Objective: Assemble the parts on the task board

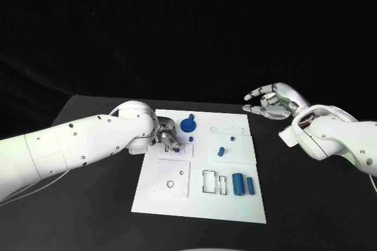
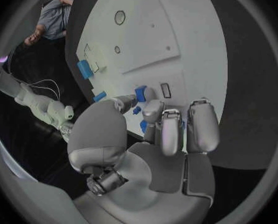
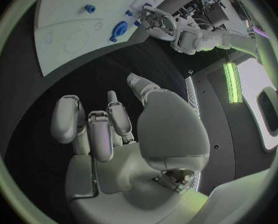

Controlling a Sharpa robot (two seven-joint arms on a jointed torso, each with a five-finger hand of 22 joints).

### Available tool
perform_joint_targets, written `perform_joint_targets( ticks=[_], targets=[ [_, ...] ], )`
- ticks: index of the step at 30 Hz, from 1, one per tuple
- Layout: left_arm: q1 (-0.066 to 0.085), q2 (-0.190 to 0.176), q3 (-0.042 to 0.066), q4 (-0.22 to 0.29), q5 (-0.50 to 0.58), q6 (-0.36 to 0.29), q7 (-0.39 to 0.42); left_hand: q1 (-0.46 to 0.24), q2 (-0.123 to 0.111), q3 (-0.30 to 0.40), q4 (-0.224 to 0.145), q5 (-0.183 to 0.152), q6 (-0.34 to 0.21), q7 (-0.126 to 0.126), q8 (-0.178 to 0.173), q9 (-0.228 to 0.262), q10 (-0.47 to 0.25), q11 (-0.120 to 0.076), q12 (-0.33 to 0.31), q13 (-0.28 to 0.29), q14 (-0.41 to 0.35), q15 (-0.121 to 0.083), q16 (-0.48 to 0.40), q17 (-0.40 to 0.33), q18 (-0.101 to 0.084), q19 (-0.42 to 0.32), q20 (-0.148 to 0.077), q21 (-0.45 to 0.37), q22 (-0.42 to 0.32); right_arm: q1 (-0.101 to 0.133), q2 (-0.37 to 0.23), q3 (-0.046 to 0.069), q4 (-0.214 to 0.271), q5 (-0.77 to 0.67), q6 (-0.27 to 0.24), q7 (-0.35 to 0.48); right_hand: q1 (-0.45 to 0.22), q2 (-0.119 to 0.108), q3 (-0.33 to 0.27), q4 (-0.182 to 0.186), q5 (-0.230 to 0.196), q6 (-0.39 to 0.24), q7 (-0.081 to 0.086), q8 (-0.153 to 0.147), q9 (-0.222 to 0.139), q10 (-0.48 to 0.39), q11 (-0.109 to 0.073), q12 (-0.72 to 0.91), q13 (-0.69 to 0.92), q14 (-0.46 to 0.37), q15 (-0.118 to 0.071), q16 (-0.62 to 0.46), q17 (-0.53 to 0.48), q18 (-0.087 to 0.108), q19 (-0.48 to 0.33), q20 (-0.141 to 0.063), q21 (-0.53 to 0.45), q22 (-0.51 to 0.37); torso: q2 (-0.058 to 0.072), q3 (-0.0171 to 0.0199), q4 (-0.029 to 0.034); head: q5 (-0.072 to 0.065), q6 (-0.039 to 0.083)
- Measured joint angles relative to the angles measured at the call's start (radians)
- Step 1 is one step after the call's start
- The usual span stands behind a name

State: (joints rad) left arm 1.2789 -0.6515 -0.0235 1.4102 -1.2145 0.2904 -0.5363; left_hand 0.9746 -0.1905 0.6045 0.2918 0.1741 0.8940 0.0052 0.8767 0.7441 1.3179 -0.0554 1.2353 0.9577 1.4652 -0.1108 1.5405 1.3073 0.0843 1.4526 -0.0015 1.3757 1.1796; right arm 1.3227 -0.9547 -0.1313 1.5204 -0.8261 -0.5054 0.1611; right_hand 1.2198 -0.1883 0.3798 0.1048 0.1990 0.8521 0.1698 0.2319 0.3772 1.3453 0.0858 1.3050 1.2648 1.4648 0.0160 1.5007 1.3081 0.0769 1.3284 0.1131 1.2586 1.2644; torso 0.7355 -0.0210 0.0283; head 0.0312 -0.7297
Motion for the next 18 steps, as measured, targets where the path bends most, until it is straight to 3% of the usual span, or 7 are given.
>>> perform_joint_targets(
  ticks=[6,18],
  targets=[
    [-0.001,-0.005,0.001,0.004,0.000,0.001,0.000,-0.035,0.001,-0.047,0.002,0.000,0.000,0.000,0.000,0.000,0.003,-0.003,0.002,0.002,0.000,0.000,0.001,0.000,0.000,0.004,-0.004,0.000,0.000,0.000,0.000,0.000,0.000,0.000,0.000,-0.001,-0.004,-0.004,-0.009,0.003,-0.006,-0.004,-0.004,0.004,0.000,-0.004,-0.004,-0.009,-0.008,0.000,0.000,-0.006,0.000,0.000,-0.009,0.001,-0.014,-0.010,0.000,-0.0003,-0.0001,-0.001,0.001],
    [-0.001,-0.016,0.009,0.022,0.007,-0.003,0.000,-0.049,0.002,-0.069,0.002,0.000,0.000,0.000,-0.004,0.000,0.003,-0.003,0.004,0.003,0.000,0.000,0.004,0.000,0.000,0.004,-0.004,0.000,0.000,0.000,0.001,0.000,-0.002,0.000,0.000,-0.002,-0.009,0.001,-0.016,0.010,-0.010,-0.004,-0.004,0.004,0.000,-0.007,-0.007,-0.015,-0.015,0.004,-0.004,-0.010,0.000,0.000,-0.013,-0.002,-0.023,-0.018,-0.001,0.0000,0.0000,0.000,0.006]
  ],
)
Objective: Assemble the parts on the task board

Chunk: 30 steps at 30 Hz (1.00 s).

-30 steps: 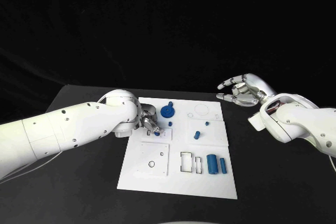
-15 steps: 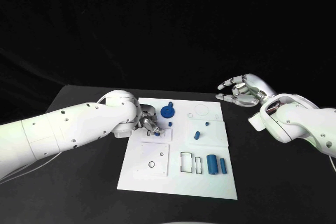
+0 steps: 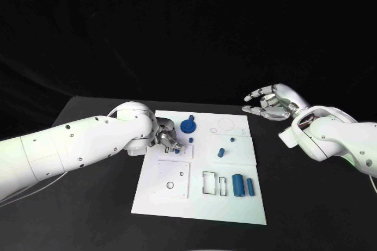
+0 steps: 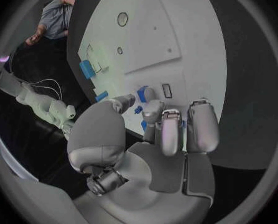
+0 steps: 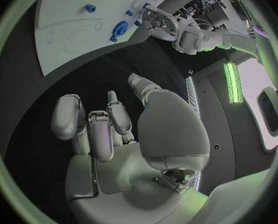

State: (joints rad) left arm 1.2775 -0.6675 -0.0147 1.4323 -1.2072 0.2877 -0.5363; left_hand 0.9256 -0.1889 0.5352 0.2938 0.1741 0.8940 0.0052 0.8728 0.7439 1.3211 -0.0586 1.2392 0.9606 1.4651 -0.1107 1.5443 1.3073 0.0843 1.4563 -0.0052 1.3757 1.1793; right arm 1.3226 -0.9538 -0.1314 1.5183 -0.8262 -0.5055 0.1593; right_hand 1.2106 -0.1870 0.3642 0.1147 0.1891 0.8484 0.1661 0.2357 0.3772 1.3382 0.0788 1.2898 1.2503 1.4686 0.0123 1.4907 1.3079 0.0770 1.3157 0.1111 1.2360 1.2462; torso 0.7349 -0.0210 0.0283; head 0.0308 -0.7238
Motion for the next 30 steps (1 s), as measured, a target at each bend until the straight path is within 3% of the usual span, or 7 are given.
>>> perform_joint_targets(
  ticks=[8,17,20,23,25,28,30],
  targets=[
    [0.000,-0.004,0.011,0.008,0.017,-0.009,0.000,-0.002,0.002,-0.008,0.000,0.000,0.000,0.000,0.000,0.000,0.000,0.000,0.000,0.000,0.000,0.000,0.000,0.000,0.000,0.000,0.000,0.000,0.000,-0.001,0.001,0.000,-0.002,0.000,0.000,0.000,0.000,0.000,0.000,0.000,0.000,0.000,0.000,0.000,0.000,0.000,0.000,0.000,0.000,0.000,0.000,0.000,0.000,0.000,-0.004,0.004,0.000,-0.001,0.000,0.0006,-0.0001,0.001,0.006],
    [0.004,-0.038,0.054,0.027,0.036,-0.017,0.001,-0.010,0.002,-0.014,-0.005,0.000,0.000,0.000,-0.004,0.000,0.000,0.000,0.000,-0.009,0.000,0.000,0.000,0.000,0.000,0.000,0.000,0.000,0.000,-0.002,0.001,0.000,-0.003,0.000,0.000,-0.001,-0.004,-0.004,-0.003,0.003,0.000,0.000,0.000,0.000,0.000,0.000,0.000,0.000,-0.001,0.000,0.000,0.000,0.000,0.000,-0.004,0.004,0.000,-0.001,-0.002,0.0014,0.0003,0.000,0.013],
    [0.012,-0.053,0.069,0.029,0.040,-0.018,0.001,-0.010,0.002,-0.018,-0.004,0.000,-0.003,0.003,-0.008,0.000,-0.001,0.000,-0.005,-0.020,0.000,0.000,0.000,0.000,0.000,0.000,0.000,0.000,-0.003,-0.002,0.001,0.000,-0.003,0.000,0.000,-0.001,-0.004,-0.004,-0.003,0.003,0.000,0.000,0.000,0.000,0.000,0.000,0.000,0.000,-0.001,0.000,0.000,0.000,0.000,0.000,-0.004,0.004,0.000,-0.001,-0.004,0.0018,0.0008,0.000,0.016],
    [0.024,-0.065,0.078,0.023,0.045,-0.020,0.001,0.015,0.000,-0.030,-0.003,0.000,-0.016,0.012,-0.018,-0.001,-0.028,0.005,-0.028,-0.052,0.000,0.000,-0.004,0.000,0.000,-0.004,-0.004,-0.009,-0.017,-0.002,0.001,0.000,-0.004,0.000,0.000,-0.001,-0.004,-0.004,-0.003,0.003,0.000,0.000,0.000,0.000,0.000,0.000,0.000,0.000,-0.001,0.000,0.000,0.000,0.000,0.000,-0.003,0.004,0.000,-0.001,-0.006,0.0024,0.0014,0.000,0.017],
    [0.031,-0.068,0.080,0.015,0.049,-0.021,0.001,0.035,-0.001,-0.034,-0.006,0.000,-0.042,0.020,-0.041,-0.010,-0.049,0.012,-0.047,-0.082,0.000,0.000,-0.008,0.000,0.000,-0.006,-0.001,-0.016,-0.027,-0.002,0.000,0.000,-0.004,0.000,0.000,-0.001,-0.004,-0.004,-0.003,0.003,0.000,0.000,0.000,0.000,0.000,0.000,0.000,0.000,-0.001,0.000,0.000,0.000,0.000,0.000,-0.003,0.004,0.000,-0.001,-0.007,0.0025,0.0020,0.001,0.017],
    [0.042,-0.070,0.084,-0.019,0.058,-0.026,0.003,0.062,0.000,-0.050,-0.003,0.004,-0.092,0.049,-0.107,-0.049,-0.086,0.038,-0.081,-0.138,0.000,0.023,-0.008,0.000,0.000,-0.021,0.009,-0.027,-0.045,-0.002,0.000,0.000,-0.005,0.000,0.000,-0.001,-0.004,-0.004,-0.003,0.003,0.000,0.000,0.000,0.000,0.000,0.000,0.000,0.000,-0.001,0.000,0.000,0.000,0.000,0.000,-0.003,0.004,0.000,-0.001,-0.008,0.0024,0.0023,0.002,0.019],
    [0.047,-0.068,0.085,-0.047,0.065,-0.030,0.004,0.069,0.007,-0.055,0.000,0.004,-0.104,0.061,-0.139,-0.072,-0.094,0.046,-0.084,-0.147,0.002,0.031,-0.008,0.000,0.000,-0.021,0.011,-0.027,-0.046,-0.002,0.000,0.000,-0.005,0.000,0.000,-0.002,-0.004,-0.004,-0.003,0.003,0.000,0.000,0.000,0.000,0.000,0.000,0.000,0.000,-0.001,0.000,0.000,0.000,0.000,0.000,-0.003,0.004,0.000,-0.001,-0.008,0.0025,0.0023,0.003,0.021]
  ],
)
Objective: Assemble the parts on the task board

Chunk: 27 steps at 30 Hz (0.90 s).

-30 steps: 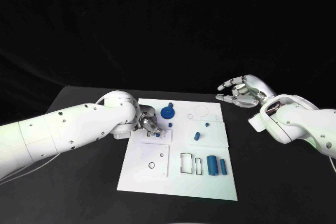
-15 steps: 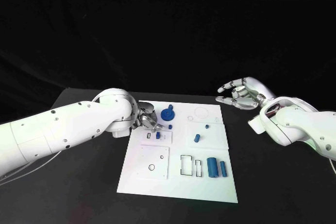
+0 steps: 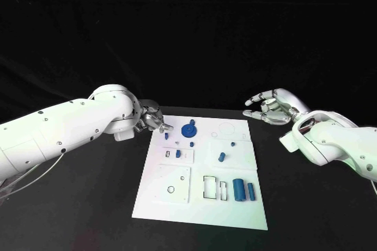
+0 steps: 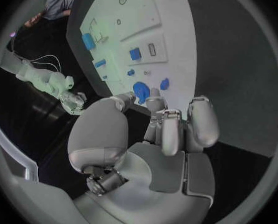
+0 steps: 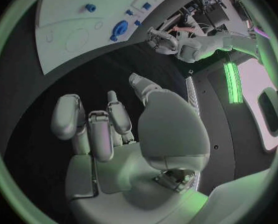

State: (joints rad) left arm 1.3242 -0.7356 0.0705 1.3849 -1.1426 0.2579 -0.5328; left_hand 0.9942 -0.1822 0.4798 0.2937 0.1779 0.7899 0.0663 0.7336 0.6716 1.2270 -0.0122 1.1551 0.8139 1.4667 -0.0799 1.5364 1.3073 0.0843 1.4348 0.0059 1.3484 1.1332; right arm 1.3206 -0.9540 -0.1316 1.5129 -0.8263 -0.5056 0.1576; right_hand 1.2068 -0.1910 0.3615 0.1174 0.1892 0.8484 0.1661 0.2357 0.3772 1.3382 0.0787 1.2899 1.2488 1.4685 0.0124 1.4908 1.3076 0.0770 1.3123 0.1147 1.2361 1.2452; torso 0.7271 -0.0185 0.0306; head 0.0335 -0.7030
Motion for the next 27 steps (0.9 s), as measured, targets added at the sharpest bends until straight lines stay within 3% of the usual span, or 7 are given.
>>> perform_joint_targets(
  ticks=[8,19,27],
  targets=[
    [0.004,0.038,-0.004,-0.096,0.010,-0.007,0.002,0.000,0.000,-0.006,0.000,0.000,0.000,0.000,-0.010,-0.014,0.000,0.000,0.000,0.005,0.000,0.000,0.000,0.000,0.000,0.000,0.007,0.000,0.000,0.000,0.000,0.000,-0.001,0.000,0.000,-0.001,0.000,0.000,-0.003,0.003,0.000,0.000,0.000,0.000,0.000,0.000,0.000,0.000,0.000,0.000,0.000,0.000,0.000,0.000,0.000,0.000,0.000,0.000,0.002,-0.0007,0.0003,0.005,0.002],
    [0.005,0.102,-0.034,-0.183,-0.012,0.013,0.003,0.000,0.000,-0.033,0.000,0.000,0.007,0.007,-0.022,-0.029,-0.003,0.003,0.000,-0.001,0.000,0.007,0.000,0.000,0.000,0.002,0.009,0.000,0.002,-0.001,-0.002,-0.001,0.000,0.000,0.000,-0.002,0.000,0.000,-0.003,0.003,0.000,0.000,0.000,0.000,0.000,0.000,0.000,0.000,0.000,0.000,0.000,0.000,0.000,0.000,0.000,0.000,0.000,0.000,0.004,-0.0018,-0.0003,0.006,-0.005],
    [0.005,0.140,-0.047,-0.235,-0.029,0.037,0.004,0.000,0.000,-0.033,0.000,0.000,0.007,0.007,-0.026,-0.030,-0.003,0.003,0.006,0.003,0.000,0.007,0.000,0.000,0.000,0.003,0.011,0.000,0.005,-0.001,-0.002,-0.001,0.000,0.000,0.000,-0.003,-0.004,0.004,-0.003,0.003,0.000,0.000,0.000,0.004,0.000,0.000,0.000,0.000,0.000,0.000,0.000,0.000,0.000,0.000,0.000,0.000,0.000,0.000,0.005,-0.0007,-0.0010,0.005,-0.010]
  ],
)
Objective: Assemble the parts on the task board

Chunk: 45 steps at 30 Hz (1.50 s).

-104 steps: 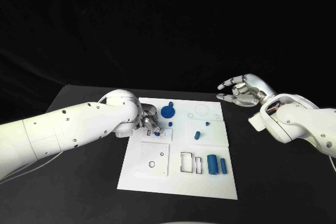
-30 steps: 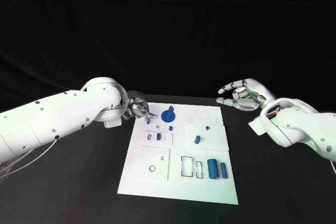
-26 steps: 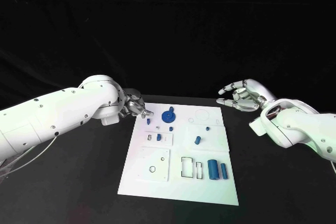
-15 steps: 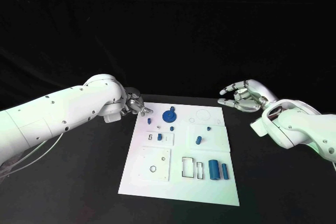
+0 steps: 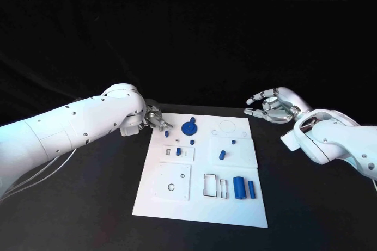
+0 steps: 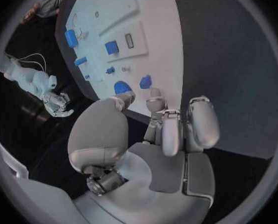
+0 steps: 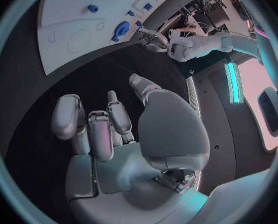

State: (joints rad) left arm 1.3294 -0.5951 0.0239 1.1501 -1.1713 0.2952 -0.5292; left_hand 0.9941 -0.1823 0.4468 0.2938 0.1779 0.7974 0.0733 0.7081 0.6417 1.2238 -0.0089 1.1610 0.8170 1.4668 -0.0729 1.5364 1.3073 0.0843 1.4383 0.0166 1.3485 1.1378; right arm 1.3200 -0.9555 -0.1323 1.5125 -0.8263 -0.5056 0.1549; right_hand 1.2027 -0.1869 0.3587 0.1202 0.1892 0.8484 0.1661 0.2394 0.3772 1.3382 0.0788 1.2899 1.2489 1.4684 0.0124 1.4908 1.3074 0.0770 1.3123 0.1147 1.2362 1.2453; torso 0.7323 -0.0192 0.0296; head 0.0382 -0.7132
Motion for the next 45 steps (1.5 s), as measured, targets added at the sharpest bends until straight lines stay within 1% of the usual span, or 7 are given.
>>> perform_joint_targets(
  ticks=[8,18,25,31,33,41,45],
  targets=[
    [0.000,0.015,-0.007,-0.018,-0.006,0.018,0.000,0.000,0.000,0.000,0.000,0.000,0.000,0.000,0.000,-0.002,0.003,0.003,0.000,0.002,0.000,0.000,0.000,0.000,0.000,0.000,0.000,0.000,0.003,0.000,0.002,0.000,0.000,0.000,0.000,-0.001,0.000,0.000,-0.003,0.003,0.000,0.000,0.000,0.000,0.000,0.000,0.000,0.000,0.000,0.000,0.000,0.000,0.000,0.000,0.000,0.000,0.000,0.000,0.001,-0.0001,-0.0003,-0.001,-0.006],
    [0.000,0.018,-0.009,-0.018,-0.005,0.032,0.000,0.000,0.000,-0.003,-0.003,0.000,0.014,-0.002,0.000,-0.004,0.003,0.003,0.004,0.006,0.000,0.000,0.000,0.000,0.000,0.000,0.000,0.000,0.004,0.000,0.005,0.000,-0.002,0.000,0.000,-0.002,0.000,0.000,-0.003,0.003,0.000,0.000,0.000,0.000,0.000,0.000,0.000,0.000,0.000,0.000,0.000,0.000,0.000,0.000,0.000,0.000,0.000,0.000,-0.002,0.0005,0.0003,-0.003,-0.009],
    [0.000,0.020,-0.009,-0.021,-0.004,0.039,0.000,0.018,0.018,-0.008,-0.003,0.000,0.024,-0.005,0.000,-0.009,0.003,0.003,0.008,0.007,0.000,0.000,0.000,0.000,0.000,0.000,0.000,0.000,0.006,0.000,0.006,0.000,-0.003,0.000,0.000,-0.002,0.000,0.000,-0.003,0.003,0.000,0.000,0.000,0.000,0.000,0.000,0.000,0.000,0.000,0.000,0.000,0.000,0.000,0.000,0.000,0.000,0.000,0.000,-0.002,0.0012,0.0007,-0.001,-0.011],
    [0.000,0.025,-0.011,-0.026,-0.001,0.041,0.000,0.064,0.038,-0.002,-0.008,0.000,0.031,-0.009,0.000,-0.012,0.003,0.003,0.012,0.008,0.000,0.000,0.000,0.000,0.000,0.000,0.000,0.000,0.009,0.000,0.006,0.000,-0.003,0.000,0.000,-0.002,0.000,0.000,-0.003,0.003,0.000,0.000,0.000,0.000,0.000,0.000,0.000,0.000,0.000,0.000,0.000,0.000,0.000,0.000,0.000,0.000,0.000,0.000,-0.002,0.0012,0.0002,0.000,-0.012],
    [0.000,0.027,-0.013,-0.027,0.001,0.041,0.000,0.080,0.038,-0.002,-0.008,0.000,0.031,-0.009,0.000,-0.013,0.003,0.002,0.012,0.008,0.000,0.000,0.000,0.000,0.000,0.000,0.000,0.000,0.010,0.000,0.007,0.000,-0.003,0.000,0.000,-0.002,0.000,0.000,-0.005,0.005,0.000,0.000,0.000,0.000,0.000,0.000,0.000,0.000,0.000,0.000,0.000,0.000,0.000,0.000,0.000,0.000,-0.005,-0.001,-0.002,0.0015,-0.0001,0.000,-0.012],
    [0.000,0.032,-0.017,-0.032,0.008,0.041,0.000,0.090,0.038,-0.002,-0.008,0.000,0.031,-0.009,0.000,-0.014,0.003,0.002,0.012,0.008,0.000,0.000,0.000,0.000,0.000,0.000,0.000,0.000,0.010,0.000,0.007,0.000,-0.004,0.000,0.000,-0.003,0.000,0.000,-0.005,0.005,0.000,0.000,0.000,0.000,0.000,0.000,0.000,0.000,0.000,0.000,0.000,0.000,0.000,0.000,0.000,0.000,-0.005,-0.001,-0.002,0.0017,0.0001,-0.001,-0.015],
    [0.000,0.032,-0.018,-0.033,0.012,0.040,0.000,0.125,0.054,0.011,-0.015,0.000,0.031,-0.009,0.005,-0.015,0.006,-0.002,0.012,0.008,0.000,0.000,0.000,0.000,0.000,0.000,0.000,0.000,0.011,0.000,0.008,0.000,-0.005,0.000,0.000,-0.003,0.000,0.000,-0.005,0.005,0.000,0.000,0.000,0.000,0.000,0.000,0.000,0.000,0.000,0.000,0.000,0.000,0.000,0.000,0.000,0.000,-0.005,-0.001,-0.002,0.0018,0.0006,-0.001,-0.017]
  ],
)
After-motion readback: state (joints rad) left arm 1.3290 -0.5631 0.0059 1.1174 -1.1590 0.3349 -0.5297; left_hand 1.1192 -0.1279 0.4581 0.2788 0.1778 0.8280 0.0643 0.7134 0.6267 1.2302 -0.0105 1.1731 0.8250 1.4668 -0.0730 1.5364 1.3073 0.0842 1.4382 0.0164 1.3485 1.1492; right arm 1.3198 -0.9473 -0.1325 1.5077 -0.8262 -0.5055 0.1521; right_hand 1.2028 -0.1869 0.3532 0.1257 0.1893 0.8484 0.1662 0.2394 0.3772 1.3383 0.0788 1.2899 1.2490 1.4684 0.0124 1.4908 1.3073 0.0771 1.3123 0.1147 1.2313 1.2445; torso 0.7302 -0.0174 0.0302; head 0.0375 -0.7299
